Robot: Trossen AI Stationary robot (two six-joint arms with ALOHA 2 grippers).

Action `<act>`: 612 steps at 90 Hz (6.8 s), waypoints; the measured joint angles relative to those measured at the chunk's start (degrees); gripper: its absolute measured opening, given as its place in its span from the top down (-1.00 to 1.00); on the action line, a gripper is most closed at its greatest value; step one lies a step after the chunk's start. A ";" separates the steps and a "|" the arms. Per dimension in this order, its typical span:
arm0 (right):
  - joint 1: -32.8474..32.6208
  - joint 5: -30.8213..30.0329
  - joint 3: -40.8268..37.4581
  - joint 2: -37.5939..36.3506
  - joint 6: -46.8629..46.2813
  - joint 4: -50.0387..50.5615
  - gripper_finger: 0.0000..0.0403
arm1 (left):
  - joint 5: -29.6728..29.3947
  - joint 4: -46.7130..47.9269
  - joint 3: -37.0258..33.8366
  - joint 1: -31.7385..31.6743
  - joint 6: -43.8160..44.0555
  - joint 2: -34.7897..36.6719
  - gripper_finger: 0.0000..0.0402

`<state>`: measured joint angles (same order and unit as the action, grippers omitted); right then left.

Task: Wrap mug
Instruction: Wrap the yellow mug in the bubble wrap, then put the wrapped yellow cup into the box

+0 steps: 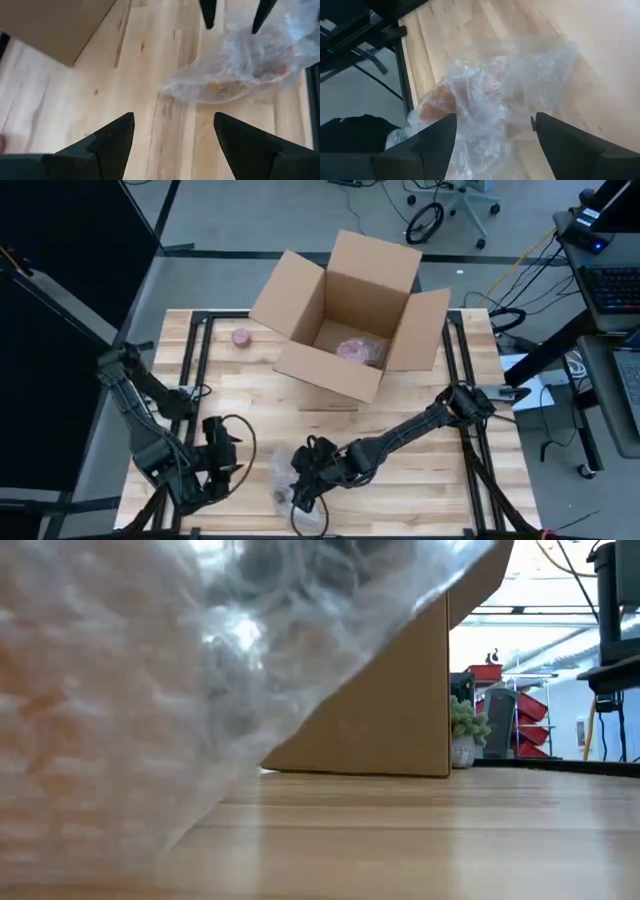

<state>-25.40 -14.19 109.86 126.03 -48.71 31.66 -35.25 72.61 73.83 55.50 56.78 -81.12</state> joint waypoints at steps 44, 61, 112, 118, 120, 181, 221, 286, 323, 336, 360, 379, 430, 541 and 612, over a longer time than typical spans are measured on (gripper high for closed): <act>0.00 3.37 14.89 8.95 -0.99 15.39 -0.27 | 0.05 -0.82 -2.63 1.27 2.88 -0.04 -0.31; 0.63 2.16 11.55 9.00 -2.56 15.31 -0.27 | 0.00 -1.54 -2.65 1.27 2.42 -0.04 -0.31; 1.87 3.68 6.39 15.12 -6.54 5.64 -0.27 | -1.13 -1.64 -2.65 1.27 2.40 -0.04 -0.31; 1.87 3.76 6.49 16.10 -6.53 5.59 -0.27 | -1.26 -1.66 -2.65 1.27 2.43 -0.04 -0.31; 1.87 3.88 6.50 16.35 -6.54 5.59 -0.27 | -1.27 -1.68 -2.65 1.27 2.44 -0.04 -0.31; 1.76 5.31 6.47 16.86 -3.41 2.57 0.72 | -1.45 -1.65 -2.67 1.27 2.37 -0.07 -0.31; 1.57 5.15 9.30 17.42 1.58 2.59 -0.10 | -1.45 -1.65 -2.67 1.27 2.36 -0.07 -0.31; 1.73 8.29 21.86 17.99 9.07 11.89 -0.26 | -0.95 -1.65 -2.67 1.27 0.87 -0.07 -0.31; 3.06 14.55 21.88 13.85 9.84 17.13 -0.26 | -0.93 -1.80 -2.67 1.22 -0.25 -0.09 -0.31; 3.32 14.57 21.99 12.89 10.65 16.74 -0.26 | -0.92 -1.77 -2.67 1.20 -0.27 -0.09 -0.31; 3.44 6.04 21.94 11.64 10.59 13.70 -0.26 | -0.93 -1.83 -2.67 1.20 -0.25 -0.09 -0.31; 3.11 6.89 21.82 15.52 9.79 12.27 -0.26 | -0.93 -1.89 -2.67 1.20 -0.27 -0.09 -0.31; 2.79 8.41 21.92 18.32 11.44 14.46 -0.26 | -0.95 -2.21 -2.67 1.20 -0.24 -0.09 -0.31; 2.34 12.76 22.25 24.69 5.36 12.33 0.47 | -0.99 -2.70 -2.67 1.10 -1.64 -0.09 -0.31; -0.85 5.92 21.38 19.19 8.33 12.60 0.70 | -0.99 -2.55 -2.67 1.10 -1.71 -0.09 -0.31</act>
<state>-26.25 -8.28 131.24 145.21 -40.38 44.26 -36.25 70.06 71.16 56.60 55.07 -81.21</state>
